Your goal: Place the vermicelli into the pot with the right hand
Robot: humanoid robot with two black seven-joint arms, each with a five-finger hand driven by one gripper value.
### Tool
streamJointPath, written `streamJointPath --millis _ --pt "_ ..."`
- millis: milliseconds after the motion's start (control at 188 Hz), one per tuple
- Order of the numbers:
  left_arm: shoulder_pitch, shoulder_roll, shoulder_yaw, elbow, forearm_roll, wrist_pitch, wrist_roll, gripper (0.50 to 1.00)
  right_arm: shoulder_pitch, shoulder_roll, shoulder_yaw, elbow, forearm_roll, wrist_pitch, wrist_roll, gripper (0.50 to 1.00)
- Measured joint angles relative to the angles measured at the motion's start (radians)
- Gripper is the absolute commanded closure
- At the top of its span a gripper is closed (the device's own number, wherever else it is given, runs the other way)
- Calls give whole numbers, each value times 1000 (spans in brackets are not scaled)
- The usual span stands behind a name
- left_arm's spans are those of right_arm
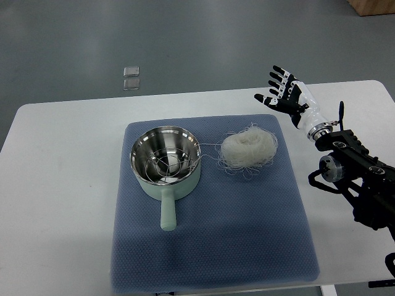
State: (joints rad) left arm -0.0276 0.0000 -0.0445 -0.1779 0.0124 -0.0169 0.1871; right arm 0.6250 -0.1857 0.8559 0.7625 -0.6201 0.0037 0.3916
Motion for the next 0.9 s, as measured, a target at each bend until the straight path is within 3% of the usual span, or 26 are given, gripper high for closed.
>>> streamJointPath --millis 186,441,898 --pt "0 0 0 0 0 0 0 500 7 -10 -6 5 -12 7 3 570" --pt "0 0 0 0 0 0 0 500 64 -100 -132 38 -121 62 27 570" --pt "0 0 3 2 0 0 0 500 339 -296 -639 180 -529 79 106 570"
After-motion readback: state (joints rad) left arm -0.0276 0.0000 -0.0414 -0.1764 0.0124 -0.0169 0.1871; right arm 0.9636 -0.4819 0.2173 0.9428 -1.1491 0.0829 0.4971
